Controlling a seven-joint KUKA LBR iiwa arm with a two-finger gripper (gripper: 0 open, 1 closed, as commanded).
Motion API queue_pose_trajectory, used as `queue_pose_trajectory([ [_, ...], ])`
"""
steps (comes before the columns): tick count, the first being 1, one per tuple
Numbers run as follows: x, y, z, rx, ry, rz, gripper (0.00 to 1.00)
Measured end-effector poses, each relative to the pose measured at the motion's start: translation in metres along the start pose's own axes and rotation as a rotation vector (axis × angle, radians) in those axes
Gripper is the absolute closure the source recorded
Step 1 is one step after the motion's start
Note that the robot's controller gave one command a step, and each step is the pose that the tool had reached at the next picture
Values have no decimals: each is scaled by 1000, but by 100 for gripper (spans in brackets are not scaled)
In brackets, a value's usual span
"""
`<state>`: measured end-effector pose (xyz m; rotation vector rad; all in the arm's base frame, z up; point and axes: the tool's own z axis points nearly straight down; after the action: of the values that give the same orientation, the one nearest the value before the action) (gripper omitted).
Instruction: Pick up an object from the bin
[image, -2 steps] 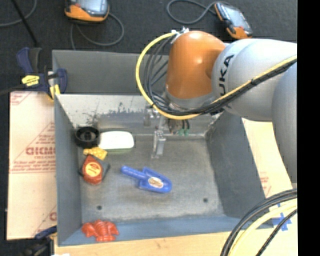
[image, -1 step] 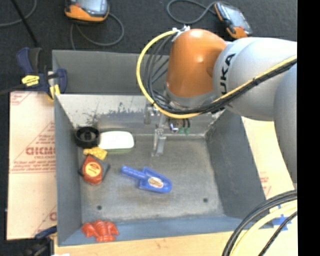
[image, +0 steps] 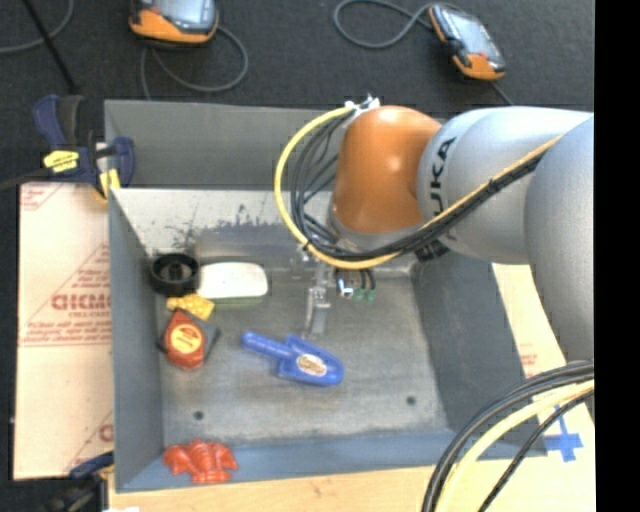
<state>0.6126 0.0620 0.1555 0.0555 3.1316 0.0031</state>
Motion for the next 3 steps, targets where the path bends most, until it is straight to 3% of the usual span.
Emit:
queue_pose_trajectory([
  [1, 34, -37, 63, 2, 4, -70, 0],
  [2, 41, -23, 81, 4, 9, -120, 0],
  [3, 78, 10, 82, -2, 5, -151, 100],
])
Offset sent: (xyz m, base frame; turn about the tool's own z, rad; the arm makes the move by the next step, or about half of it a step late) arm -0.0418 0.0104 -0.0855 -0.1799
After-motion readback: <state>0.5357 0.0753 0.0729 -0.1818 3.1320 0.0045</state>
